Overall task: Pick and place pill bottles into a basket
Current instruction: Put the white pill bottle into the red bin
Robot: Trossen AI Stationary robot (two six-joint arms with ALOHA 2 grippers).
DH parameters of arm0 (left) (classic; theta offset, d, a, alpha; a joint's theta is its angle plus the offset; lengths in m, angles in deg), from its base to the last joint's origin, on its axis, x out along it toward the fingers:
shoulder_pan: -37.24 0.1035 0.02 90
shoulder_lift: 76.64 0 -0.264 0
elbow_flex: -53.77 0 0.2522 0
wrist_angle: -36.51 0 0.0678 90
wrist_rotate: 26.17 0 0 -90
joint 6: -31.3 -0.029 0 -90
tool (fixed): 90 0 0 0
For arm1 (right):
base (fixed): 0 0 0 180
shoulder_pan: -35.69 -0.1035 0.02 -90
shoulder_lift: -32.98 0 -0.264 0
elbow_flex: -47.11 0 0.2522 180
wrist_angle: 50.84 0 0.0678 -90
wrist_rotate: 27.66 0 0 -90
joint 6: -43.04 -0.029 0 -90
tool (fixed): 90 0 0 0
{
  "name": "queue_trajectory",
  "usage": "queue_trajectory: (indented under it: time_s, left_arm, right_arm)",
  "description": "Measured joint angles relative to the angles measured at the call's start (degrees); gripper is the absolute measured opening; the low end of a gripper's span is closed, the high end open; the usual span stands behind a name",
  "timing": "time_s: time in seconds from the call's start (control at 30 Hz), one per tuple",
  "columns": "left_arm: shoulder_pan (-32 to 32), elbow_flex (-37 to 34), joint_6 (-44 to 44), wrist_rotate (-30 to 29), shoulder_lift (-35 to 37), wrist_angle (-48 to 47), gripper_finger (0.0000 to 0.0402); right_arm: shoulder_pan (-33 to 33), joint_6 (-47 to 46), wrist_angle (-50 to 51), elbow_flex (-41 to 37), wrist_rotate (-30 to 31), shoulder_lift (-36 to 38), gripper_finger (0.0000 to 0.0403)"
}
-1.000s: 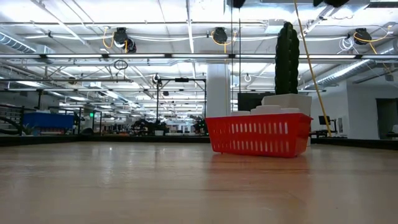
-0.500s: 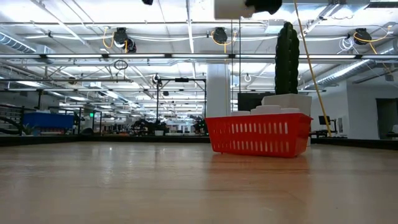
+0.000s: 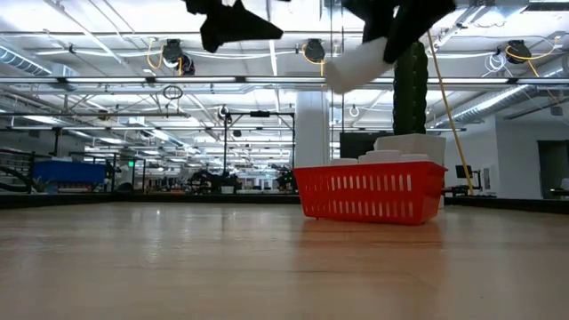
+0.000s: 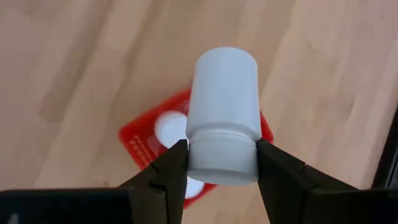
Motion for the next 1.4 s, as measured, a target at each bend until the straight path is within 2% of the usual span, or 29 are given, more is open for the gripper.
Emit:
queue_trajectory:
  time_s: [0.23, 0.47, 0.87, 1.0, 1.4]
  left_arm:
    - [0.7, 0.0, 0.4, 2.5, -5.8, 3.7, 0.0291]
    - [1.5, 0.0, 0.5, 9.1, -9.7, 12.0, 0.0294]
    - [2.4, 0.0, 5.1, 14.9, -9.9, 13.1, 0.0298]
    - [2.4, 0.0, 6.2, 15.3, -9.8, 11.9, 0.0299]
    - [1.9, 0.0, 7.2, 17.7, -9.8, 9.9, 0.0291]
  right_arm:
    - [-5.6, 3.8, -2.7, 2.9, 0.2, -1.8, 0.0146]
    - [-7.9, 3.8, -4.0, 3.2, 0.1, -2.1, 0.0146]
    - [-9.0, 5.7, -6.5, 3.2, 0.6, -4.9, 0.0146]
    - [-9.0, 7.6, -6.8, 3.2, 4.7, -5.7, 0.0146]
    - [-9.0, 10.8, -11.1, 3.2, 7.5, -5.2, 0.0146]
